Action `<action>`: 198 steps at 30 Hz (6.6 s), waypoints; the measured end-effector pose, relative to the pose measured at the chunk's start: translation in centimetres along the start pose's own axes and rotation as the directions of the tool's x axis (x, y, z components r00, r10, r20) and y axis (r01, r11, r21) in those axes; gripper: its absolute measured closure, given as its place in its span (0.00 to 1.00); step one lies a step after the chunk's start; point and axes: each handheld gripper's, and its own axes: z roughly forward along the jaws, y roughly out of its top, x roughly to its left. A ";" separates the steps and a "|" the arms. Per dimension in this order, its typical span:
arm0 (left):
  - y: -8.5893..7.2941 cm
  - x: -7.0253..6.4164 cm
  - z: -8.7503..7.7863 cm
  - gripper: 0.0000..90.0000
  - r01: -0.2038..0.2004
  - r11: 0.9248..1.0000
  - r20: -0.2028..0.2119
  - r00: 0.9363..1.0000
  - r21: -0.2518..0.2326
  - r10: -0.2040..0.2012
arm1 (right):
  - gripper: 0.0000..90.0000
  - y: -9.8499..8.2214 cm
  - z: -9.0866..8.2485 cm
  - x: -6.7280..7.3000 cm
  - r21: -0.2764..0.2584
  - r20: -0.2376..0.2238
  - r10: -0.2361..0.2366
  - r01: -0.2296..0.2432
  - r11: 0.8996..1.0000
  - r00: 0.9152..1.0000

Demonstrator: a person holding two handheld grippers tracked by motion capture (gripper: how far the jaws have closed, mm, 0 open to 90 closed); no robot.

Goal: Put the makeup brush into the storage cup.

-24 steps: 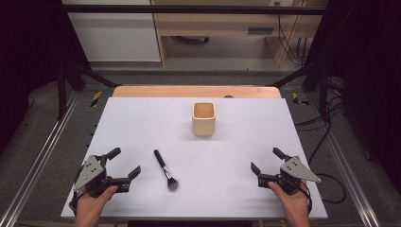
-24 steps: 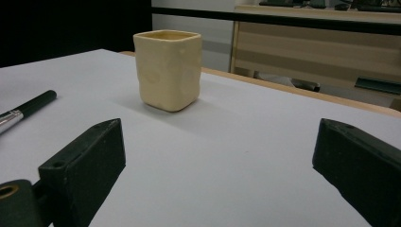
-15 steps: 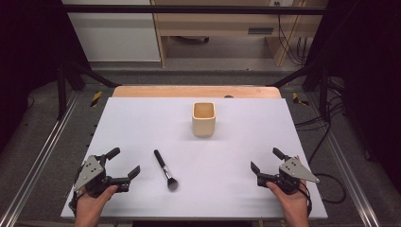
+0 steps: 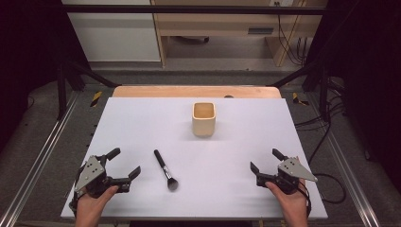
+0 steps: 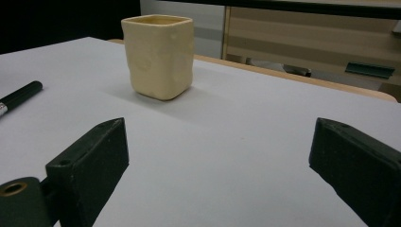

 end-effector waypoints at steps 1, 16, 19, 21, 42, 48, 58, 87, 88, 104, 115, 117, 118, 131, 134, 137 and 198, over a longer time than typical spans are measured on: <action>0.0 0.0 0.0 0.02 0.000 1.000 0.000 1.000 0.005 0.000 | 0.06 0.0 0.0 0.0 0.003 0.005 0.002 -0.002 1.000 1.000; 0.0 -1.0 0.6 0.02 -0.004 0.998 0.013 1.000 0.055 0.004 | 0.05 -0.1 0.1 0.0 0.003 0.029 0.000 0.000 1.000 1.000; 0.0 -1.2 0.5 0.03 0.010 0.998 0.014 1.000 0.065 -0.011 | 0.05 -0.1 0.1 0.1 0.009 0.028 -0.007 0.007 1.000 1.000; 0.0 -1.3 0.6 0.03 0.011 0.997 0.015 1.000 0.072 -0.012 | 0.05 -0.1 0.1 0.1 0.010 0.028 -0.009 0.009 1.000 1.000; 0.1 -0.9 0.1 0.02 -0.008 0.999 -0.026 1.000 0.034 0.008 | 0.05 3.1 2.8 3.9 0.132 -0.068 -0.080 0.089 0.987 0.994; 0.2 -0.3 -0.5 0.02 0.001 1.000 -0.059 0.998 0.013 0.000 | 0.05 4.4 4.6 6.1 0.188 -0.129 -0.112 0.135 0.973 0.985; 0.2 0.6 -1.1 0.02 0.014 1.000 -0.098 0.995 -0.007 -0.015 | 0.08 5.7 7.2 9.3 0.281 -0.198 -0.147 0.200 0.939 0.969; 0.1 1.1 -1.4 0.02 0.022 1.000 -0.123 0.992 -0.021 -0.024 | 0.09 8.5 11.2 15.3 0.357 -0.265 -0.146 0.238 0.903 0.953; 0.1 1.1 -1.4 0.02 0.022 1.000 -0.123 0.992 -0.022 -0.025 | 0.09 8.5 11.4 15.4 0.361 -0.268 -0.142 0.236 0.902 0.953; 0.0 1.2 -1.3 0.02 0.021 1.000 -0.132 0.991 -0.018 -0.023 | 0.08 8.0 13.2 18.3 0.383 -0.309 -0.108 0.227 0.896 0.945; 0.0 1.3 -1.3 0.02 0.023 1.000 -0.138 0.990 -0.020 -0.025 | 0.08 7.6 14.0 19.8 0.396 -0.316 -0.091 0.218 0.892 0.944; 0.0 1.3 -1.3 0.02 0.023 1.000 -0.138 0.990 -0.019 -0.025 | 0.08 7.5 14.1 20.0 0.397 -0.318 -0.088 0.217 0.892 0.944; 0.0 1.3 -1.4 0.02 0.023 1.000 -0.138 0.990 -0.020 -0.026 | 0.08 7.5 14.1 20.1 0.397 -0.319 -0.086 0.216 0.892 0.944; 0.0 1.4 -1.4 0.02 0.024 0.999 -0.140 0.990 -0.022 -0.027 | 0.08 7.1 14.5 21.1 0.404 -0.334 -0.074 0.214 0.889 0.940; 0.0 1.4 -1.4 0.02 0.024 0.999 -0.140 0.990 -0.021 -0.027 | 0.09 7.0 14.6 21.2 0.408 -0.333 -0.076 0.216 0.887 0.940; 0.0 1.4 -1.4 0.02 0.024 0.999 -0.141 0.990 -0.021 -0.027 | 0.09 6.8 14.7 21.5 0.412 -0.334 -0.068 0.211 0.887 0.940; 0.0 1.2 -1.0 0.02 0.015 1.000 -0.133 0.991 -0.008 -0.016 | 0.65 3.8 17.1 24.0 0.563 -0.303 0.012 0.169 0.809 0.953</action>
